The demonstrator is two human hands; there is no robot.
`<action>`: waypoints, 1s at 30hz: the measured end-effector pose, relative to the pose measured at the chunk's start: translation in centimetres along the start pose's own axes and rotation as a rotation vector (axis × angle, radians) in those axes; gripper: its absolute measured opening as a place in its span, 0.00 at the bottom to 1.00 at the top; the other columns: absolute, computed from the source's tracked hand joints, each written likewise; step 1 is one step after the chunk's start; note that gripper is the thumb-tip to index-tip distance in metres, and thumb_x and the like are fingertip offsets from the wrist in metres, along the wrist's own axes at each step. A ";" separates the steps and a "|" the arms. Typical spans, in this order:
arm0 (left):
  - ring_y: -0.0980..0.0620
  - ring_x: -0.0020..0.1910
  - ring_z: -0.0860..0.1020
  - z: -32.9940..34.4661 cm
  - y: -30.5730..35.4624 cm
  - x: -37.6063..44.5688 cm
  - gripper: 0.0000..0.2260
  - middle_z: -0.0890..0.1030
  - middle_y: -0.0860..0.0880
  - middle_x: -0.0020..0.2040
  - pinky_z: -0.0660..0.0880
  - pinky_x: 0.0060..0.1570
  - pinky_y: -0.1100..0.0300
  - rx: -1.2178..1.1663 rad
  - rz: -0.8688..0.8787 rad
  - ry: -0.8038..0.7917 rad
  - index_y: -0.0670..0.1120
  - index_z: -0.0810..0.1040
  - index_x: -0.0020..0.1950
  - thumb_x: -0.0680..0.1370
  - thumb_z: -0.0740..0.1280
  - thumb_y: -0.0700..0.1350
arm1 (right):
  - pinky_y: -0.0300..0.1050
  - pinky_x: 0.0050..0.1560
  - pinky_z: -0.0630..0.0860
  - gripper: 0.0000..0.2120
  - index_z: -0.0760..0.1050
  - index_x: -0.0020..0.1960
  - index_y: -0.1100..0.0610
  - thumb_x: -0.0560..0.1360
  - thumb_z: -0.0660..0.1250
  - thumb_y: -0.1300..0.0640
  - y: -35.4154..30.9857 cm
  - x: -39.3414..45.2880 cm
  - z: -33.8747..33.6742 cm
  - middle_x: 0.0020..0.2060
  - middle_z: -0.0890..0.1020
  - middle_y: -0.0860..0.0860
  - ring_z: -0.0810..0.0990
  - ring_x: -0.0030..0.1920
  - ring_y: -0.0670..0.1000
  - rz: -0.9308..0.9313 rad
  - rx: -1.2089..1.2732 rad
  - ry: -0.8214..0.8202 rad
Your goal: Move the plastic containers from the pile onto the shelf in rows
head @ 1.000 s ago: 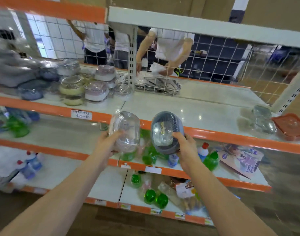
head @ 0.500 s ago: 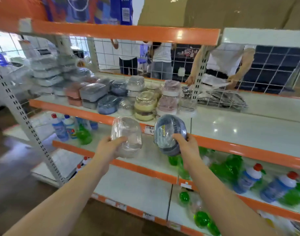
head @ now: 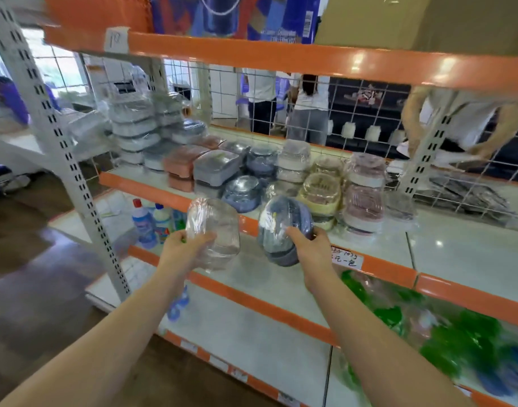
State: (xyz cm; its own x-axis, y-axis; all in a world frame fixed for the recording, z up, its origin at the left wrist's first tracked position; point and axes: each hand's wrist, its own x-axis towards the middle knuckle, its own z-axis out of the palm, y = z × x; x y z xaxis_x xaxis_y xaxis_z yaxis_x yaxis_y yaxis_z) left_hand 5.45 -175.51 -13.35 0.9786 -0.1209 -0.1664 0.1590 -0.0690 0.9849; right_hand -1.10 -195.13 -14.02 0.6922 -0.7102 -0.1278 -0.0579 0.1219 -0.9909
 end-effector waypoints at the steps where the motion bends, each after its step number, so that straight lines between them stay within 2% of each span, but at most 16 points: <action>1: 0.50 0.35 0.78 -0.2 0.2 0.9 0.09 0.80 0.46 0.41 0.76 0.34 0.61 0.010 0.022 0.003 0.41 0.76 0.49 0.74 0.71 0.44 | 0.42 0.44 0.71 0.18 0.69 0.61 0.60 0.73 0.70 0.60 -0.3 0.6 0.8 0.50 0.77 0.53 0.75 0.46 0.50 -0.018 -0.005 -0.004; 2: 0.53 0.32 0.78 -0.2 0.5 1.7 0.07 0.79 0.46 0.40 0.74 0.30 0.65 0.026 0.045 0.010 0.42 0.76 0.48 0.74 0.71 0.43 | 0.42 0.46 0.70 0.18 0.68 0.60 0.59 0.73 0.69 0.60 -0.6 1.3 1.6 0.50 0.76 0.52 0.74 0.47 0.51 -0.037 -0.010 -0.006; 4: 0.55 0.30 0.77 -0.3 1.1 3.8 0.06 0.78 0.47 0.38 0.73 0.29 0.65 0.032 0.068 0.038 0.44 0.75 0.44 0.74 0.71 0.43 | 0.43 0.49 0.70 0.20 0.67 0.63 0.59 0.74 0.69 0.61 -1.2 3.1 3.3 0.52 0.74 0.51 0.74 0.50 0.51 -0.079 -0.002 -0.007; 7: 0.52 0.37 0.76 -0.5 2.3 7.3 0.10 0.78 0.46 0.44 0.72 0.35 0.61 0.016 0.075 0.062 0.44 0.74 0.48 0.73 0.73 0.44 | 0.43 0.52 0.70 0.27 0.64 0.69 0.60 0.74 0.69 0.60 -2.2 5.9 5.8 0.61 0.74 0.53 0.75 0.55 0.52 -0.129 -0.033 0.001; 10: 0.51 0.41 0.76 -0.3 3.8 10.3 0.17 0.77 0.49 0.44 0.72 0.37 0.59 0.028 0.097 0.091 0.43 0.73 0.56 0.72 0.74 0.45 | 0.41 0.49 0.69 0.28 0.59 0.73 0.56 0.76 0.66 0.61 -2.9 8.8 8.0 0.60 0.73 0.51 0.73 0.49 0.47 -0.206 -0.024 -0.030; 12: 0.48 0.44 0.77 -0.2 4.7 12.5 0.19 0.77 0.50 0.43 0.75 0.43 0.54 0.051 0.115 0.116 0.43 0.74 0.56 0.70 0.75 0.46 | 0.42 0.49 0.69 0.27 0.59 0.74 0.52 0.77 0.64 0.59 -3.3 10.8 9.5 0.61 0.73 0.51 0.73 0.46 0.46 -0.235 -0.054 -0.024; 15: 0.40 0.47 0.80 0.0 6.2 14.9 0.23 0.81 0.43 0.46 0.78 0.52 0.43 0.069 0.142 0.135 0.45 0.76 0.51 0.62 0.77 0.53 | 0.47 0.53 0.72 0.25 0.60 0.73 0.47 0.78 0.62 0.55 -3.5 13.8 11.7 0.66 0.69 0.56 0.72 0.52 0.53 -0.188 -0.101 -0.017; 18: 0.39 0.50 0.80 0.1 7.1 17.1 0.31 0.80 0.41 0.51 0.77 0.54 0.44 0.028 0.131 0.118 0.45 0.75 0.57 0.59 0.75 0.57 | 0.44 0.55 0.70 0.23 0.61 0.74 0.50 0.80 0.59 0.56 -3.5 15.3 13.2 0.68 0.66 0.55 0.71 0.55 0.52 -0.177 -0.132 -0.067; 20: 0.45 0.48 0.80 0.3 7.7 18.7 0.22 0.80 0.46 0.48 0.77 0.52 0.51 -0.005 0.112 0.085 0.47 0.75 0.56 0.66 0.76 0.51 | 0.44 0.59 0.69 0.22 0.61 0.74 0.51 0.81 0.58 0.57 -3.3 15.7 13.8 0.70 0.66 0.56 0.72 0.56 0.52 -0.191 -0.137 -0.068; 22: 0.47 0.42 0.80 0.6 8.3 20.4 0.08 0.81 0.47 0.43 0.76 0.46 0.54 -0.001 0.127 0.073 0.46 0.77 0.47 0.71 0.73 0.44 | 0.44 0.61 0.67 0.22 0.61 0.75 0.51 0.81 0.58 0.55 -3.3 16.0 14.2 0.71 0.62 0.57 0.71 0.58 0.53 -0.197 -0.204 -0.049; 23: 0.49 0.38 0.80 0.8 8.6 20.9 0.05 0.80 0.48 0.40 0.76 0.42 0.56 0.003 0.147 0.064 0.47 0.77 0.42 0.72 0.73 0.42 | 0.45 0.63 0.65 0.24 0.60 0.75 0.52 0.81 0.59 0.54 -3.3 16.1 14.3 0.71 0.59 0.58 0.68 0.63 0.55 -0.205 -0.279 -0.039; 25: 0.54 0.32 0.77 1.0 8.7 22.0 0.06 0.79 0.50 0.37 0.74 0.32 0.61 0.007 0.182 0.022 0.48 0.75 0.41 0.73 0.72 0.43 | 0.47 0.69 0.60 0.29 0.57 0.76 0.53 0.78 0.62 0.52 -3.3 16.4 14.3 0.73 0.56 0.58 0.60 0.71 0.57 -0.227 -0.480 -0.029; 27: 0.58 0.26 0.75 1.1 8.8 22.7 0.05 0.77 0.53 0.34 0.70 0.25 0.65 -0.017 0.181 -0.028 0.46 0.76 0.43 0.74 0.71 0.44 | 0.49 0.72 0.55 0.36 0.53 0.77 0.52 0.75 0.67 0.51 -3.0 16.2 14.2 0.74 0.55 0.56 0.54 0.74 0.56 -0.267 -0.642 -0.071; 30: 0.57 0.25 0.72 1.0 9.1 23.9 0.10 0.75 0.53 0.32 0.66 0.23 0.66 -0.028 0.174 -0.059 0.44 0.76 0.51 0.73 0.72 0.46 | 0.48 0.72 0.54 0.39 0.52 0.77 0.51 0.73 0.70 0.53 -2.5 15.9 14.9 0.75 0.53 0.55 0.52 0.75 0.55 -0.306 -0.747 -0.164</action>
State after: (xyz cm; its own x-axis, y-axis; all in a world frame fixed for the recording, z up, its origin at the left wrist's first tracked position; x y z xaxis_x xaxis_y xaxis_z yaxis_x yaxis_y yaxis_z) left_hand 30.12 -179.99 -8.37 0.9825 -0.1861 0.0046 -0.0073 -0.0141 0.9999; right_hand 20.72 -196.40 -12.88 0.8478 -0.5200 0.1035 -0.2727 -0.5950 -0.7561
